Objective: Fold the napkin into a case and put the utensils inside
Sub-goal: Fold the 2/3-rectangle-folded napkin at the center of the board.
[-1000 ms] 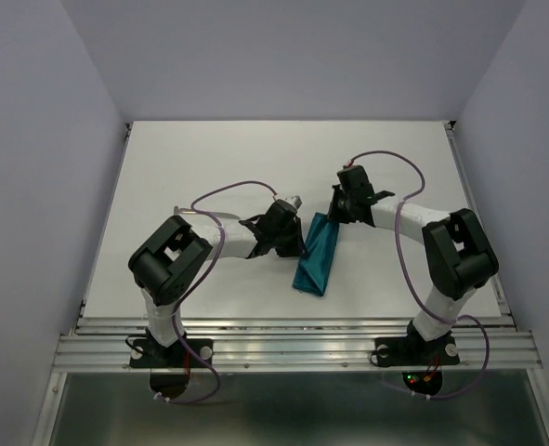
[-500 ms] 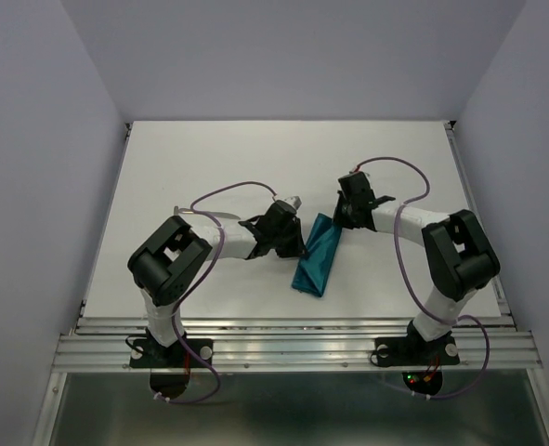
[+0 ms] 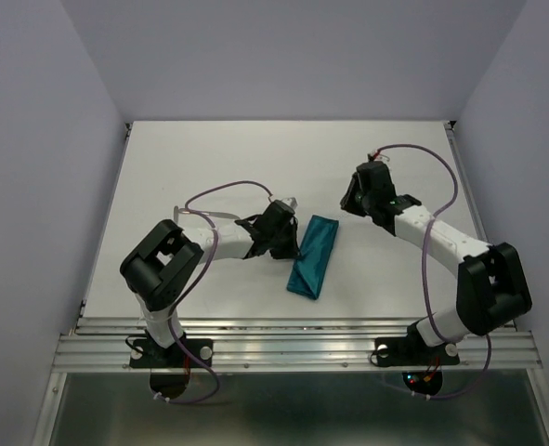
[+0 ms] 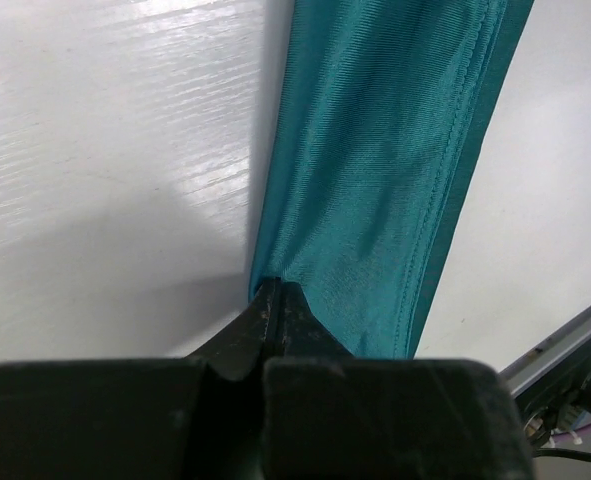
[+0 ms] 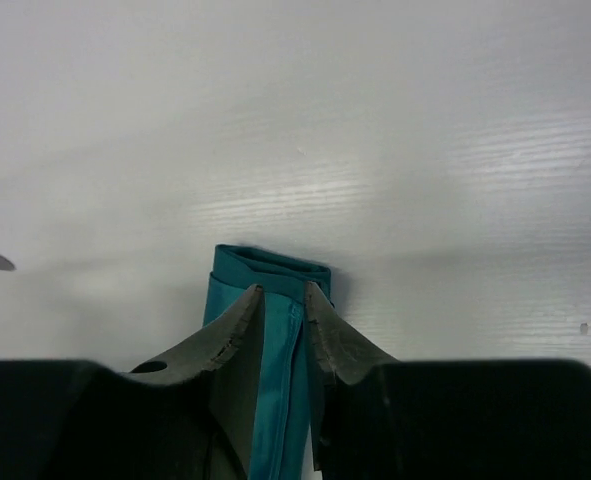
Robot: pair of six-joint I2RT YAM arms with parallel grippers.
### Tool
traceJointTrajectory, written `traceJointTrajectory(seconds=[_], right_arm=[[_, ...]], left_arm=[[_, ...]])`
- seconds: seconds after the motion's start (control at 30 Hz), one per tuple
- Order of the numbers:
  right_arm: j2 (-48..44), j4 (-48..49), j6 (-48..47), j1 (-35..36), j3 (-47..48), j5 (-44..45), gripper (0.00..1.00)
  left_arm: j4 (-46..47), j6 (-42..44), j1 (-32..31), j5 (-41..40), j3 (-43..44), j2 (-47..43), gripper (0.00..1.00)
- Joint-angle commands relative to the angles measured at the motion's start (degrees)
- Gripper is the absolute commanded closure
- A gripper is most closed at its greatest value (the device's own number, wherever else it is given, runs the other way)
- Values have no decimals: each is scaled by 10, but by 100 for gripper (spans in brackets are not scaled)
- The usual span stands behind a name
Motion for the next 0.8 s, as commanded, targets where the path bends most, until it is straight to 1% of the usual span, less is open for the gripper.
traceJointTrajectory(seconds=[0.0,0.1,0.17,0.23,0.27,0.33,0.43,0.47,0.6,0.7,0.77], right_arm=[[-47,-8,10,-24,-37,38,72],[-69,-28,17,-24,-78,21,71],[-92,-23,17,-24,-125,-17,70],[-109,-17,21,-24,-158,-40,69],[-125,-15,28,-10,-172,-51,69],[-137,-14,37,15,-202,-55,68],[-152,-15,47,45,-224,-52,70],[-151,-15,51,54,-227,-48,70],[-135,6,72,111,-237,-52,72],[-108,23,84,138,-229,-53,72],[-84,35,90,156,-218,-53,72]], left_arm=[[-52,27,-2,-32,31,-42,100],[-71,36,-2,-42,39,-56,100],[-78,43,-2,-50,43,-68,99],[-84,48,-2,-56,47,-78,97],[-94,52,-2,-67,55,-79,95],[-109,58,-2,-82,70,-82,88],[-121,62,-2,-91,85,-80,80],[-125,64,-2,-91,94,-79,79],[-136,72,-1,-91,112,-66,77],[-140,72,-1,-109,120,-62,76],[-139,75,-2,-111,121,-63,74]])
